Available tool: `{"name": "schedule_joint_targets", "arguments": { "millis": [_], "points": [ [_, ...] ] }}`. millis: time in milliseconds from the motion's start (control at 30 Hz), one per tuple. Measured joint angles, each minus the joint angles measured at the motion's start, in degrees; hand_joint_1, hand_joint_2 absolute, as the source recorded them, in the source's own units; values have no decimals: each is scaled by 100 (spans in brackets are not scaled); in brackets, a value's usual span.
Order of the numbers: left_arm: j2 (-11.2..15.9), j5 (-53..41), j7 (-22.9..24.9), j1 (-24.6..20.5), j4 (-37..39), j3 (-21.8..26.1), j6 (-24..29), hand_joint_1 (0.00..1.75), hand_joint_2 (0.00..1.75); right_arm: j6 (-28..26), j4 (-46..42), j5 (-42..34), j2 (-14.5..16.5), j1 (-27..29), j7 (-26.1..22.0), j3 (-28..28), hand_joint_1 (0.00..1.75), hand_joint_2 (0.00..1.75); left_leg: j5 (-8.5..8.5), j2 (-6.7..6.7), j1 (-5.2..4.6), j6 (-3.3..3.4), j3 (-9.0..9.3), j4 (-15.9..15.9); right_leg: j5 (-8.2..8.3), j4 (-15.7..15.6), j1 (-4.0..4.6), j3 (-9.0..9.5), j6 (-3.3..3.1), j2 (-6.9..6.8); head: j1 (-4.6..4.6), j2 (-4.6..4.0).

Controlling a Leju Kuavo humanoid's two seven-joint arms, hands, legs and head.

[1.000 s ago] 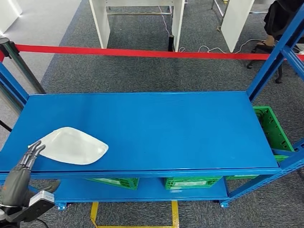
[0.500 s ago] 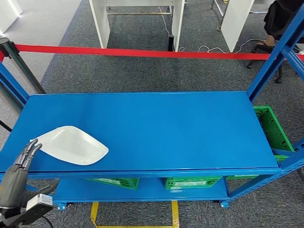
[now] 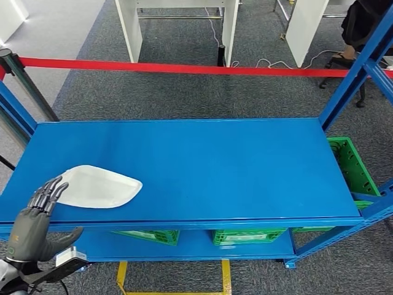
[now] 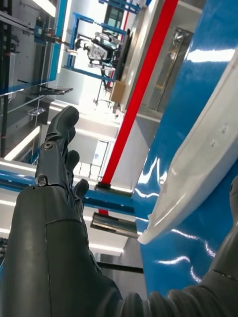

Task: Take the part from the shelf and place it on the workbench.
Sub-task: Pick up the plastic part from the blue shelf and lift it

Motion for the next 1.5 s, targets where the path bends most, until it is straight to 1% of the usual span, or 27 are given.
{"name": "schedule_joint_targets", "arguments": {
  "millis": [267,467,867,1000,1200,1400,1500],
  "points": [
    [95,-272,166,-396,539,-232,57,0,175,39,0,126,-4,-14,-19,49,0,175,0,0,0,0,0,0,0,0,0,1,0,0,1,0],
    [110,-315,185,-700,957,-354,54,0,175,51,0,180,-21,-21,-19,123,0,175,1,0,0,0,0,0,1,0,0,2,0,1,1,0],
    [143,-360,212,-843,1241,-485,56,0,175,52,0,185,-26,-21,-19,138,0,175,0,0,0,0,0,0,0,0,0,-1,0,1,1,0],
    [158,-693,430,-987,1409,-530,50,0,175,55,1,229,-31,-25,-26,159,0,175,1,-1,0,-1,0,0,1,0,0,1,0,-1,0,0],
    [146,-1231,794,-1433,1964,-601,58,0,175,87,2,292,-35,-33,-17,232,0,175,4,-1,0,-1,0,0,3,0,0,1,-3,-1,1,0],
    [75,-2091,1498,-2145,2800,-709,131,0,175,113,14,356,-35,-56,5,297,0,175,4,-3,0,-1,1,1,4,1,0,3,-3,-3,1,0],
    [23,-2308,1652,-2518,3244,-783,177,0,175,118,17,379,-35,-72,13,330,0,175,6,-3,0,0,2,1,5,1,0,6,-3,-4,1,0]
  ]
}}
